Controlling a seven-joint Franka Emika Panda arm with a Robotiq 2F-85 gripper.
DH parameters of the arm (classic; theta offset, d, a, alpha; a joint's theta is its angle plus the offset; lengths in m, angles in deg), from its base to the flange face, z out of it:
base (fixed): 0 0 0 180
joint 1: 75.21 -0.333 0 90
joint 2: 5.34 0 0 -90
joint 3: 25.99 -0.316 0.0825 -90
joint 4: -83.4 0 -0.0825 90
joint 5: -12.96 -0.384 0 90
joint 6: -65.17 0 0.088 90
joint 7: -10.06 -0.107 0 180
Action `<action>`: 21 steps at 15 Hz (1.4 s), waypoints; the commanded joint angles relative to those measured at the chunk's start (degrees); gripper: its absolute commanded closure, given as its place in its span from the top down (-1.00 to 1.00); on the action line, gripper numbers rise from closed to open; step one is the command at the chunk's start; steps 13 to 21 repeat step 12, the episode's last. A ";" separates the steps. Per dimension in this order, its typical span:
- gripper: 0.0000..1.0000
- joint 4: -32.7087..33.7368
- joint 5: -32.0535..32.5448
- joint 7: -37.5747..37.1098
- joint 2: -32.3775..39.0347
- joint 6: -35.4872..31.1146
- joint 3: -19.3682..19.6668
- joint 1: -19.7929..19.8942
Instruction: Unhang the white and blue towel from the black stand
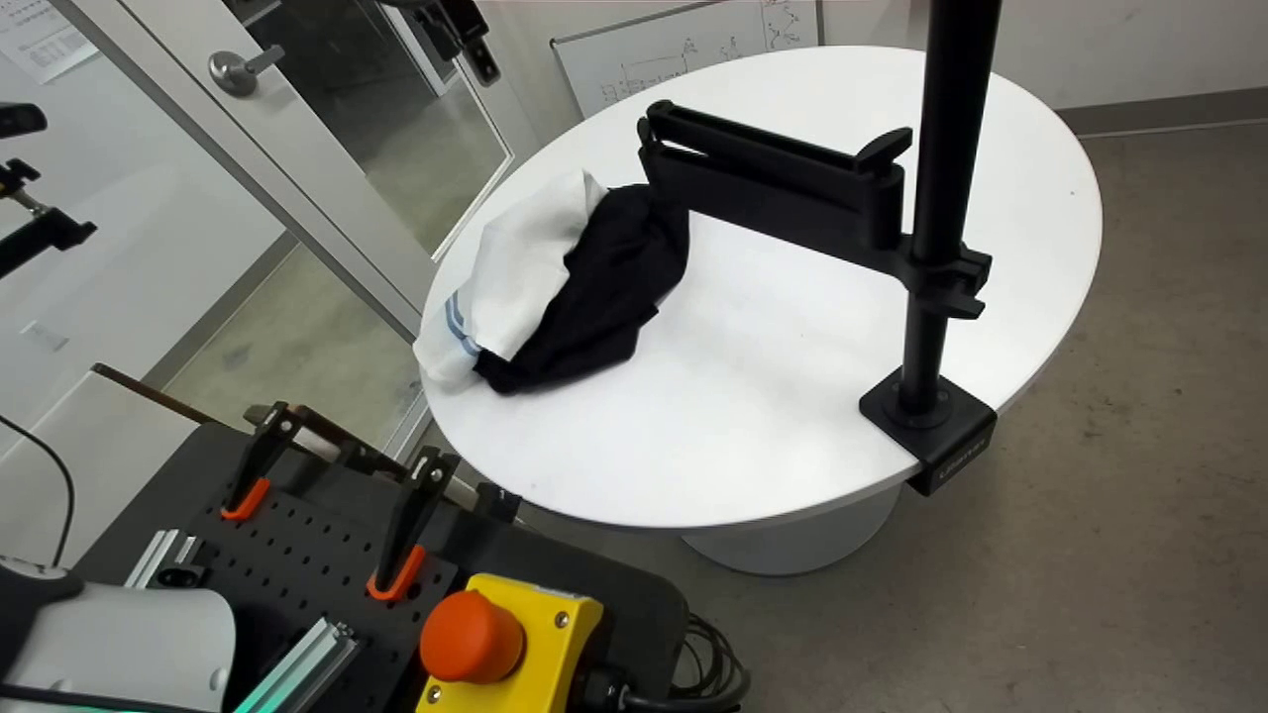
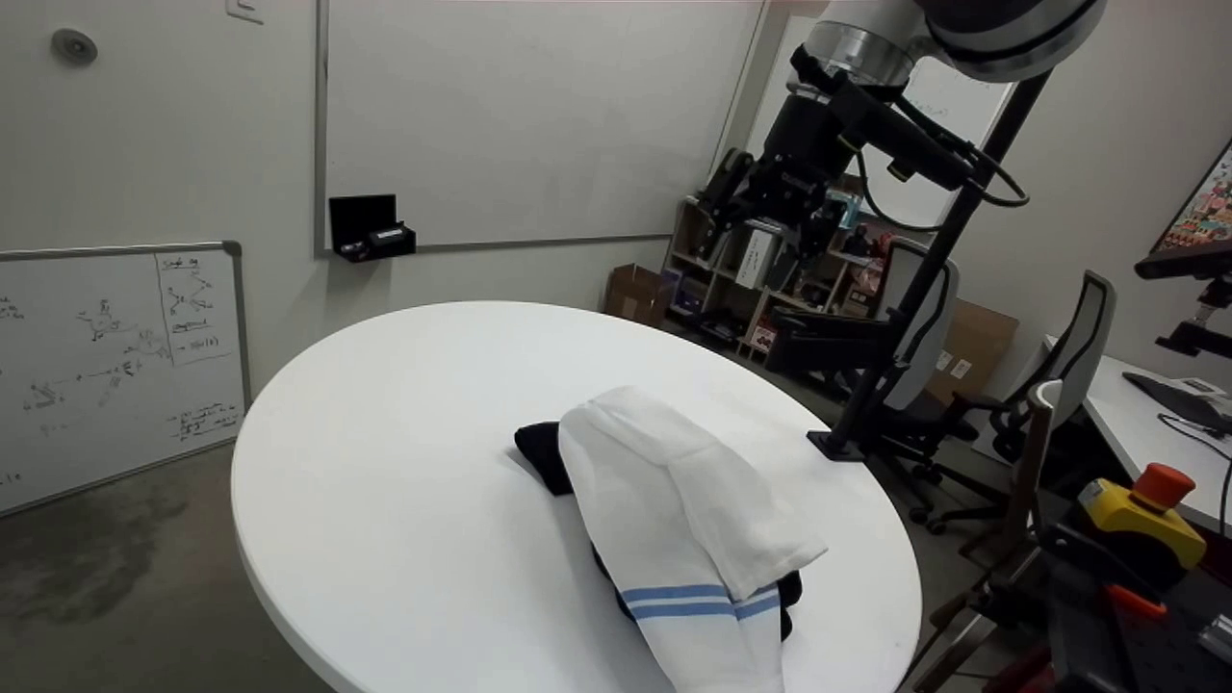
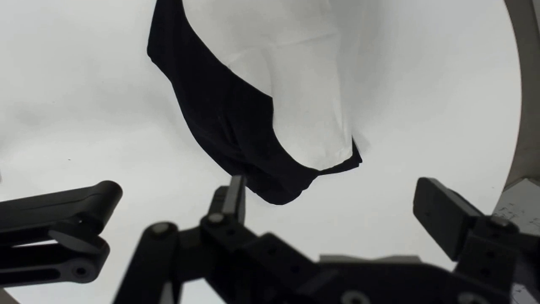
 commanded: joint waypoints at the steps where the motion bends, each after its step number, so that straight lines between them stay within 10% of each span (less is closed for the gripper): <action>1: 1.00 -0.08 -2.60 1.86 -3.76 4.13 0.19 0.84; 8: 1.00 0.59 -5.72 5.54 -12.15 22.16 0.82 2.58; 21: 1.00 0.52 -4.54 3.98 -11.90 20.99 0.62 2.61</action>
